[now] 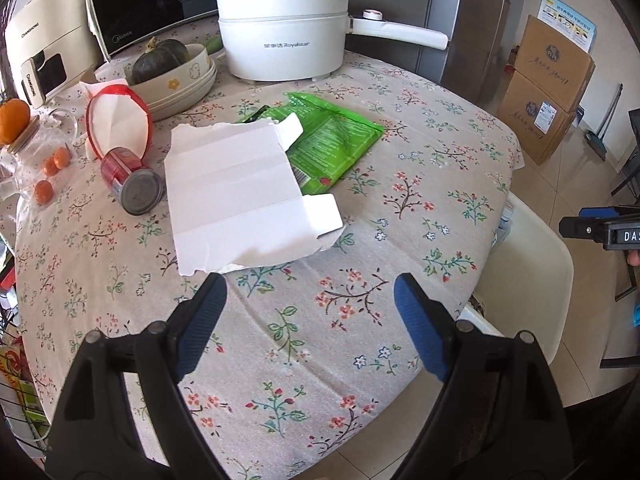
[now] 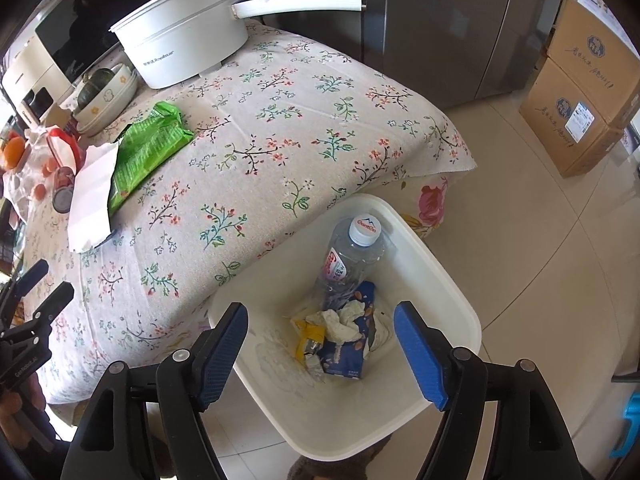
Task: Collect trash
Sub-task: 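Move both tools from the bin back over the table, then grasp the white paper sheet with the left tool while the right tool grasps the green snack bag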
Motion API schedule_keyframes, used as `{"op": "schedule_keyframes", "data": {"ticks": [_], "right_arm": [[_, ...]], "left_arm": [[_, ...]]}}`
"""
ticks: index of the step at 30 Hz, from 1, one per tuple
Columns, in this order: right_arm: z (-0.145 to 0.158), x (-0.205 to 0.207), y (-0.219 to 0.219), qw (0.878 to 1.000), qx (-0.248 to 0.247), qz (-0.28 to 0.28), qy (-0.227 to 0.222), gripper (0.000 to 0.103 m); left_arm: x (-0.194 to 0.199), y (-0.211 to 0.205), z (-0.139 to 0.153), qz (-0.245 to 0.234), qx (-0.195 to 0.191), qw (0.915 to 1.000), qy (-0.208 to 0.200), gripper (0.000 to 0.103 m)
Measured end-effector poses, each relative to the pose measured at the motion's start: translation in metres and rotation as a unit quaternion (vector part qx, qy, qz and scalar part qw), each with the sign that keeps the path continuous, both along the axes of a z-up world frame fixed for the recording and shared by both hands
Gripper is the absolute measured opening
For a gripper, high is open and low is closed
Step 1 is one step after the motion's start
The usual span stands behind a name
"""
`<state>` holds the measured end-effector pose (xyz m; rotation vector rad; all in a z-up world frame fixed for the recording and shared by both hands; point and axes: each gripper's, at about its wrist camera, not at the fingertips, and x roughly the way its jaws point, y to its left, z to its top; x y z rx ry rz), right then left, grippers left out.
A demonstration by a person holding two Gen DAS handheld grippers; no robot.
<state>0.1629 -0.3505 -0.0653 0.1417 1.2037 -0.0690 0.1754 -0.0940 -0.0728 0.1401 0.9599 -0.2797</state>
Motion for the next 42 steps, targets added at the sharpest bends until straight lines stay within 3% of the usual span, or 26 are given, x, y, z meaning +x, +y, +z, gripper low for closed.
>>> {"op": "schedule_keyframes", "data": {"ticks": [11,19,26,29,31,33,36,42], "right_arm": [[-0.006,0.027,0.039,1.000,-0.009,0.026,0.000,0.079],[-0.013,0.042,0.054,0.999,-0.010,0.036,0.004,0.080],[-0.021,0.051,0.061,0.999,-0.014,0.038,0.012,0.080],[-0.024,0.053,0.059,0.999,-0.014,0.036,0.016,0.080],[-0.026,0.054,0.058,0.999,-0.016,0.034,0.018,0.080],[-0.027,0.055,0.057,0.999,-0.016,0.031,0.019,0.080],[-0.027,0.058,0.055,0.999,-0.013,0.026,0.019,0.080],[-0.024,0.061,0.058,1.000,-0.006,0.022,0.014,0.080]], "left_arm": [[0.045,0.062,-0.013,0.079,-0.026,0.9964,0.016,0.087],[0.074,0.095,-0.032,0.093,-0.128,0.9866,0.042,0.086],[0.091,0.106,-0.047,0.106,-0.196,0.9728,0.065,0.075],[0.096,0.111,-0.050,0.117,-0.216,0.9671,0.066,0.067],[0.098,0.114,-0.052,0.121,-0.244,0.9588,0.080,0.050],[0.098,0.114,-0.054,0.124,-0.268,0.9509,0.095,0.038],[0.096,0.108,-0.052,0.114,-0.278,0.9483,0.103,0.017],[0.085,0.099,-0.022,0.096,-0.300,0.9459,0.078,0.005]]}}
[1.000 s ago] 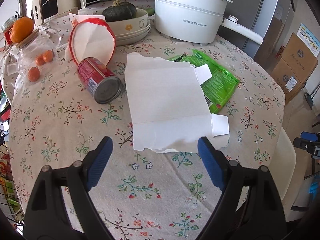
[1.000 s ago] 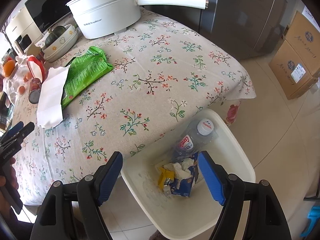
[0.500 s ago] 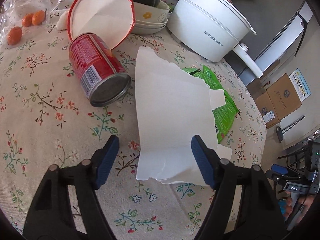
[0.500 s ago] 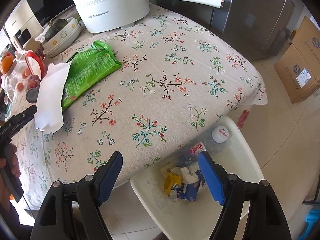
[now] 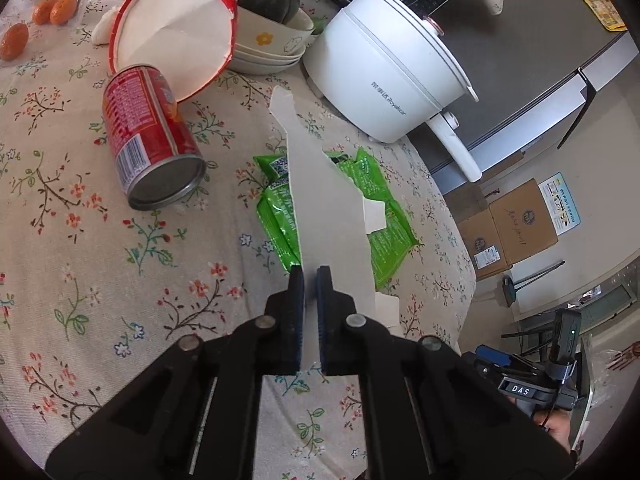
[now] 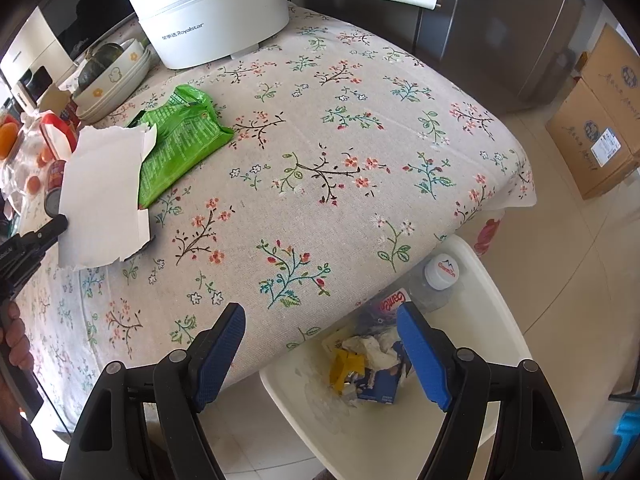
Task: Collect trash
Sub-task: 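Grasp the white paper sheet with the left tool while the right tool grasps the green snack bag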
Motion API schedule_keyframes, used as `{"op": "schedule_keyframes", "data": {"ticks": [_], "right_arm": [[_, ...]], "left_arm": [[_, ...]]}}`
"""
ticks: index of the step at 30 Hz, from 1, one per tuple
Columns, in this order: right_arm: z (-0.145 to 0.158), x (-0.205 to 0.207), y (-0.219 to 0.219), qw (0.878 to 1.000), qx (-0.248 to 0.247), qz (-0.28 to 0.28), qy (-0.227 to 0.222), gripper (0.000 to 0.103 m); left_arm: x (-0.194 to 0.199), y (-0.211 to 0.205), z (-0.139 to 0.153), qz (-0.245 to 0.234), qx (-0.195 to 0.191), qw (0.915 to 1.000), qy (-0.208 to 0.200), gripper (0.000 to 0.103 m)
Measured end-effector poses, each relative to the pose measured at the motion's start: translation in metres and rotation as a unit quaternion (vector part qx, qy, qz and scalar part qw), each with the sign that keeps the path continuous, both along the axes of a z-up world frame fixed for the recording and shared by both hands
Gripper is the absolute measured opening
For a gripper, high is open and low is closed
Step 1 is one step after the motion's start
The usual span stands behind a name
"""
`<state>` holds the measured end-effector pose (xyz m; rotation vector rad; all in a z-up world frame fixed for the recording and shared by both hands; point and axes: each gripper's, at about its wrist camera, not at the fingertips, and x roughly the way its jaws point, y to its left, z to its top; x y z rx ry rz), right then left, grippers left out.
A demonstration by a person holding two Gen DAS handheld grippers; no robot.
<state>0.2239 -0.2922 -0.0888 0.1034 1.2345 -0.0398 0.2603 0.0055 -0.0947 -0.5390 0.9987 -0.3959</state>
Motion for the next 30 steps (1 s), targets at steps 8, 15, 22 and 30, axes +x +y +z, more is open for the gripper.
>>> {"op": "schedule_keyframes", "data": {"ticks": [8,15,22,30], "right_arm": [[0.009,0.012,0.010,1.000,0.018,-0.003,-0.017,0.080],[0.012,0.036,0.047,0.999,0.031,0.025,-0.037,0.080],[0.011,0.063,0.117,0.994,0.033,0.090,-0.060,0.080],[-0.004,0.095,0.195,0.985,0.011,0.159,-0.066,0.080]], "left_arm": [[-0.033,0.006,0.064,0.008,0.052,0.9968,-0.061,0.001],[-0.063,0.025,0.097,0.024,0.119,0.9867,-0.108,0.001],[-0.091,0.059,0.117,0.060,0.155,0.9763,-0.139,0.001],[-0.104,0.107,0.118,0.100,0.178,0.9693,-0.137,0.001]]}}
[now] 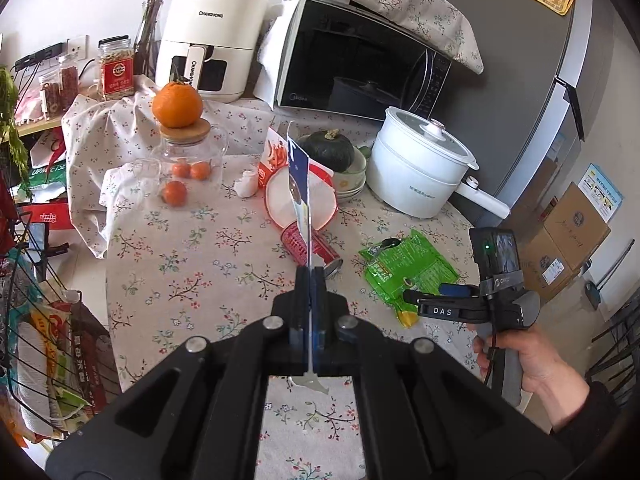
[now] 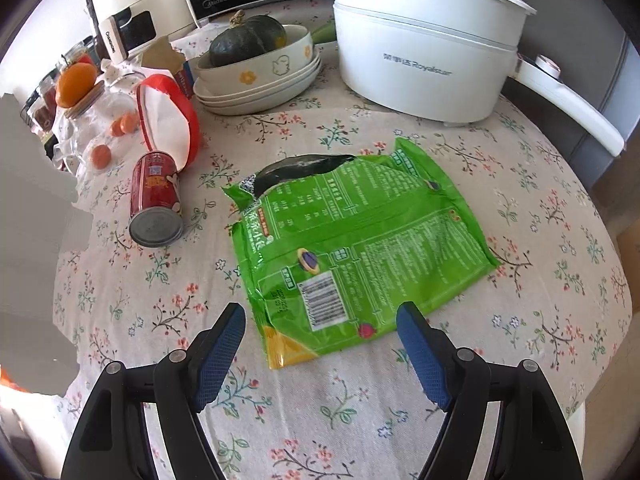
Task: Collect trash
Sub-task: 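Grasp the white paper sheet with the left tool while the right tool grasps the green snack bag, then carry the paper sheet and green bag to the white bin and release both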
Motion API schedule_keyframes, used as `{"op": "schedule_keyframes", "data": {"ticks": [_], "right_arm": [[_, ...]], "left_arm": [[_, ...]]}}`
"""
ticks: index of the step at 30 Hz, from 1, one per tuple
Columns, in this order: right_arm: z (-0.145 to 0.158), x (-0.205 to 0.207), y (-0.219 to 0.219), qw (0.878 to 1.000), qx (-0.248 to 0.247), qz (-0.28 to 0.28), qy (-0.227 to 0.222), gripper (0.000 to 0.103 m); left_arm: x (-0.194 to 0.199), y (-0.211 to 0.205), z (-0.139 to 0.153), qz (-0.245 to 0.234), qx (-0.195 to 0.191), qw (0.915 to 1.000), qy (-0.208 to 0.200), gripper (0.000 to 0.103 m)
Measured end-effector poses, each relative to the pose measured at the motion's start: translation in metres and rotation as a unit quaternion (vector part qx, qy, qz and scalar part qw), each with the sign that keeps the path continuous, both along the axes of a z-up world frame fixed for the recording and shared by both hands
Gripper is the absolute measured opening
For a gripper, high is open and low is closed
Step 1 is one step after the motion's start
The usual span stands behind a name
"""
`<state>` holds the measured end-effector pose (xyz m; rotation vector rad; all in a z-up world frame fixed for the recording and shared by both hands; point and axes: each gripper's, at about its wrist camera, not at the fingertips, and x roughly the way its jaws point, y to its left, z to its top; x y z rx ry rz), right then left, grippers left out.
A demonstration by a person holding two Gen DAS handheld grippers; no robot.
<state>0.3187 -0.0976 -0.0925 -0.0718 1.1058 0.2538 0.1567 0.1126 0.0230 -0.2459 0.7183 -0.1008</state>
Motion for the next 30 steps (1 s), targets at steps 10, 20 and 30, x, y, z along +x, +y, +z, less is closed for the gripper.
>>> {"op": "schedule_keyframes", "data": {"ticks": [10,20,30], "right_arm": [[-0.038,0.021,0.022,0.999,-0.041,-0.002,0.002,0.079],[-0.031,0.010,0.016,1.000,-0.019,0.024,-0.003,0.041],[0.003,-0.004,-0.045,0.999,0.006,-0.038,-0.009,0.006]], "left_arm": [[-0.001,0.016,-0.004,0.009,-0.013,0.9999,0.007,0.001],[-0.002,0.010,-0.010,0.006,-0.007,0.9999,0.014,0.001],[-0.005,0.001,-0.004,-0.008,-0.017,0.9998,0.004,0.001]]}}
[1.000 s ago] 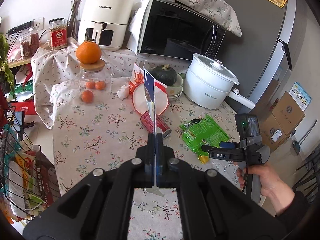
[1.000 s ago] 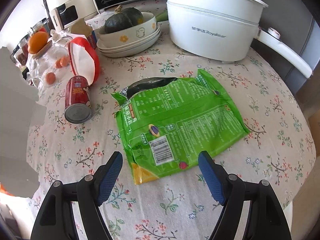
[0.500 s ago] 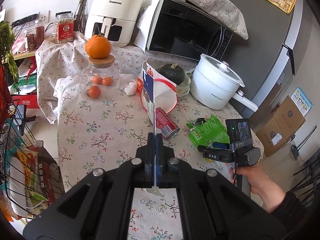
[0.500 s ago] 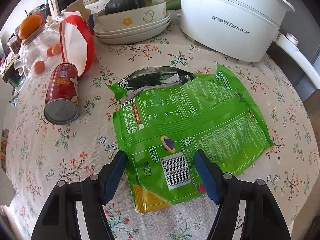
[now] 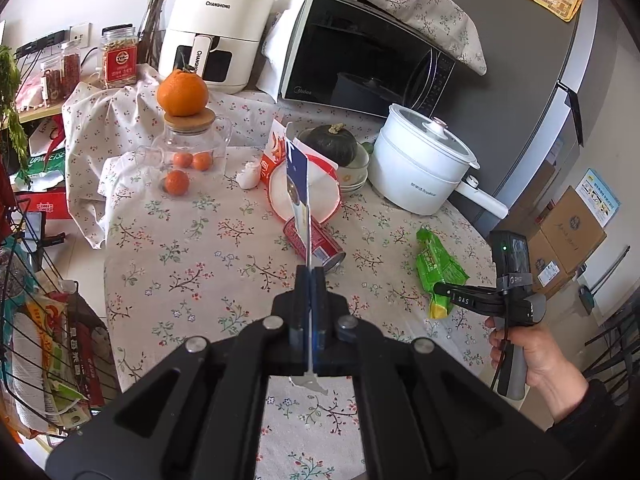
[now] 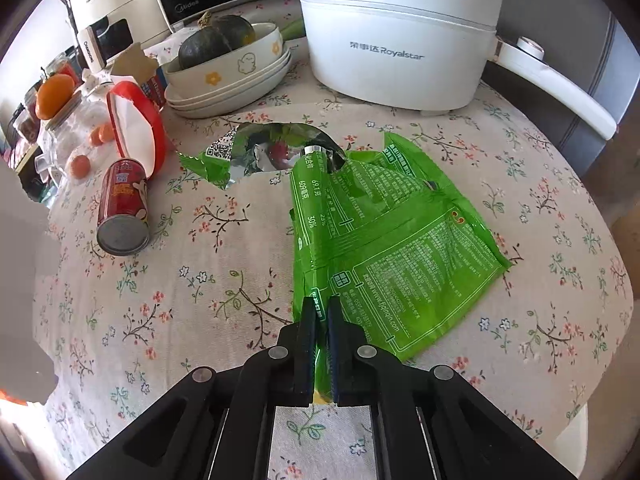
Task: Collect trash
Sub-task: 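Carry the paper sheet and green bag to the white bin and release both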
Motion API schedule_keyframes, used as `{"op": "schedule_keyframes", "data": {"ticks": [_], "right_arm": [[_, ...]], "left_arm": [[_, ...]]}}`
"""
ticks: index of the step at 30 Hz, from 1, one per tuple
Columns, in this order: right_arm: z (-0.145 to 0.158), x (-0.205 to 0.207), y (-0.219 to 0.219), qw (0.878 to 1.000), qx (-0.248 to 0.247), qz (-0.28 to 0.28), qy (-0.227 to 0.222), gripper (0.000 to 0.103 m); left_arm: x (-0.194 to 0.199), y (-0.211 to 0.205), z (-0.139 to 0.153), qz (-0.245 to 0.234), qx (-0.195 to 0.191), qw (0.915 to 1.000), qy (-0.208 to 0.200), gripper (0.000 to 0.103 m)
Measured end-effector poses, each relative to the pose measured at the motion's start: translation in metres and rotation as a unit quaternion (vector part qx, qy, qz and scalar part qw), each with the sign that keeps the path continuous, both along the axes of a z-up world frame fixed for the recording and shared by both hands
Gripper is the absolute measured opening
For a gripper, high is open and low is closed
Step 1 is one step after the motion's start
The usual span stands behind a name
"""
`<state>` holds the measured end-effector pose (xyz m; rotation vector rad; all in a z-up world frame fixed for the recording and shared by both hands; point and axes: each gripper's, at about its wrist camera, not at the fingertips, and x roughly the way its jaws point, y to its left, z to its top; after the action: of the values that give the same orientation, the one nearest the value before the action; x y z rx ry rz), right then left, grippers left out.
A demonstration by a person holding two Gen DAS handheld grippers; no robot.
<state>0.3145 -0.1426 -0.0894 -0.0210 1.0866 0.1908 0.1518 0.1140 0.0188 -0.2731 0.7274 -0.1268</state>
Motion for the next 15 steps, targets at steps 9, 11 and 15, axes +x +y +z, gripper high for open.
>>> {"op": "schedule_keyframes", "data": {"ticks": [9,11,15], "right_arm": [[0.046,-0.045,-0.034,1.000,-0.003,-0.007,-0.018,0.005],[0.051,-0.057,-0.044,1.000,-0.004,-0.014,-0.016,0.005],[0.066,-0.078,-0.065,0.999,-0.006,-0.021,-0.026,0.005]], "left_arm": [[-0.006,-0.035,0.005,-0.041,-0.009,0.9991,-0.008,0.001],[-0.008,-0.048,0.004,-0.054,-0.007,0.9985,-0.007,0.001],[-0.014,-0.075,0.002,-0.082,-0.005,0.9966,-0.008,0.001]]}}
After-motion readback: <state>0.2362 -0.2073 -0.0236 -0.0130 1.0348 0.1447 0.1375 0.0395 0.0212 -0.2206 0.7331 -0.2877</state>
